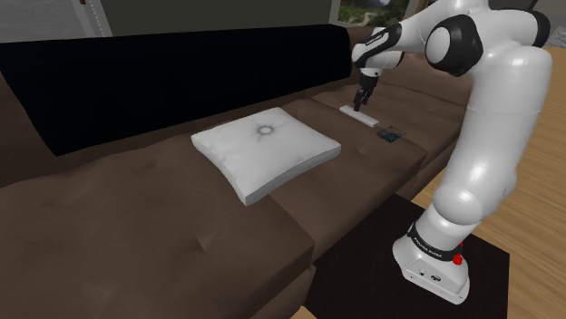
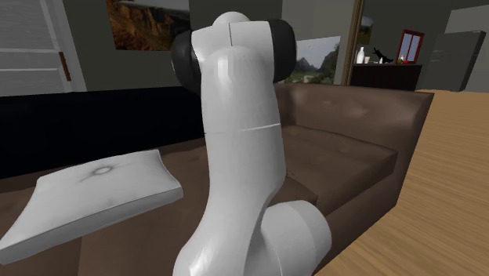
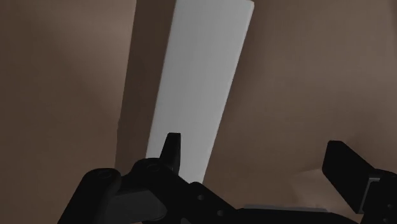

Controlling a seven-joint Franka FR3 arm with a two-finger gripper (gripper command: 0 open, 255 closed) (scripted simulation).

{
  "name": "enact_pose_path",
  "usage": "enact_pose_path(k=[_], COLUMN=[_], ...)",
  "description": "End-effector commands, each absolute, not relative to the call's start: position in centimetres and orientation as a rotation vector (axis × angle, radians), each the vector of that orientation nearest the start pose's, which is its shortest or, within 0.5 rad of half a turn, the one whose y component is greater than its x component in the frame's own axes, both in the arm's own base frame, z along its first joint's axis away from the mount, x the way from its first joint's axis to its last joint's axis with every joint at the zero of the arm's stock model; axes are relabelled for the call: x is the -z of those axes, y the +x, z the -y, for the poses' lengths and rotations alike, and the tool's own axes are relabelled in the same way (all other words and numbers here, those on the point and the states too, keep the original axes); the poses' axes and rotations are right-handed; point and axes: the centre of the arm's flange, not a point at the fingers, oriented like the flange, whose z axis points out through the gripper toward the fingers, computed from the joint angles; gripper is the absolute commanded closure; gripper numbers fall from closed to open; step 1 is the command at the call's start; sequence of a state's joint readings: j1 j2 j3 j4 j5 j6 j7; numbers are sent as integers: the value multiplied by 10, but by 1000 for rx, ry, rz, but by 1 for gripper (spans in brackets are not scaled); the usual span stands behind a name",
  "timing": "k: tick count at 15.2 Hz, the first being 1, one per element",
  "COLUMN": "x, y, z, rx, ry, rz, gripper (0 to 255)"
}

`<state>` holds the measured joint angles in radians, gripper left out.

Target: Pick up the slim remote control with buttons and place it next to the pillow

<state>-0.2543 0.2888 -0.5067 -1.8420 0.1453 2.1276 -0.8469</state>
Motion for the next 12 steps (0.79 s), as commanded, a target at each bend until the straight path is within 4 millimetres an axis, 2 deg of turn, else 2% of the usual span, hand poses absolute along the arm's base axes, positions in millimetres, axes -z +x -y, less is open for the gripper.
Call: enact_pose_path(k=[1, 3, 10, 12], x=[-380, -371, -334, -331], y=[476, 484, 485, 485], z=[435, 459, 460, 460], rx=[31, 36, 36, 36], ry=[-3174, -3173, -3173, -3173], rz=[41, 30, 30, 30], gripper=[0, 0, 0, 0])
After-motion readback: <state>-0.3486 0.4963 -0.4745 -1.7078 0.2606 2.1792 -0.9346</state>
